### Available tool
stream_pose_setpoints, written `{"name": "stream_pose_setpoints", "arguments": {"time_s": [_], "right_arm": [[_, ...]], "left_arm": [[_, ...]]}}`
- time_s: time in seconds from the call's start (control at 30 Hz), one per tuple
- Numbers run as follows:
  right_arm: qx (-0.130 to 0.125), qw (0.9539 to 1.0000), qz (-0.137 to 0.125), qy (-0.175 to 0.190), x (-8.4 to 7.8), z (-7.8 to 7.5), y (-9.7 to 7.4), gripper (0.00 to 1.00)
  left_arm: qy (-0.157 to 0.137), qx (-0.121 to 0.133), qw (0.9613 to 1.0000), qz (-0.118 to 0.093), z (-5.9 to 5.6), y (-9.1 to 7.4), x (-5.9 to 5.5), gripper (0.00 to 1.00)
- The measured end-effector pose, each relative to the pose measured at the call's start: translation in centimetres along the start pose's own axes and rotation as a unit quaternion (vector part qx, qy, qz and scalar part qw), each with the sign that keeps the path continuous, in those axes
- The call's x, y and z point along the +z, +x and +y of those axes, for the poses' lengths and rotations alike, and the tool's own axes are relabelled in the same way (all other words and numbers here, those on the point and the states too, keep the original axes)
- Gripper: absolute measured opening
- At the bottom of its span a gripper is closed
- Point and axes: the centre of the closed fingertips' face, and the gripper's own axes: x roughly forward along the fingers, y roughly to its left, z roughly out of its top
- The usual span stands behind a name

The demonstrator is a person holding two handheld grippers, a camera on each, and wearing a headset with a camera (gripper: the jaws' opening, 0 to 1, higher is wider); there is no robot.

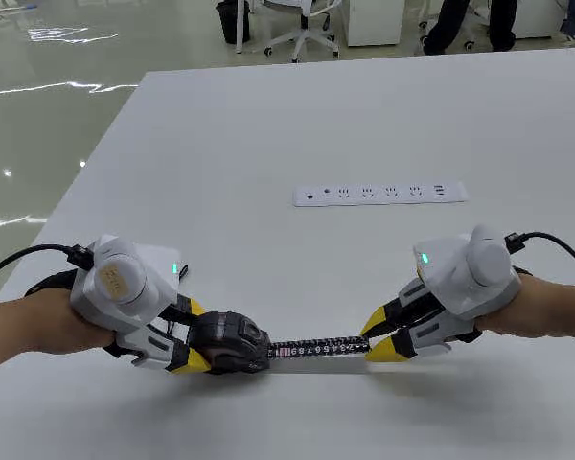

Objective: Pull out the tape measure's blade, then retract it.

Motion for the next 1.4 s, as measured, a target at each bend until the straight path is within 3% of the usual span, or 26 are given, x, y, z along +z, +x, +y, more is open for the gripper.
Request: {"name": "stream_pose_setpoints", "arguments": {"time_s": [1.4], "right_arm": [[-0.003,1.0,0.003,0.008,-1.5,0.3,-1.7,0.11]], "left_arm": [[0.002,-0.002,1.0,0.002,-0.1,0.1,0.1,0.25]]}}
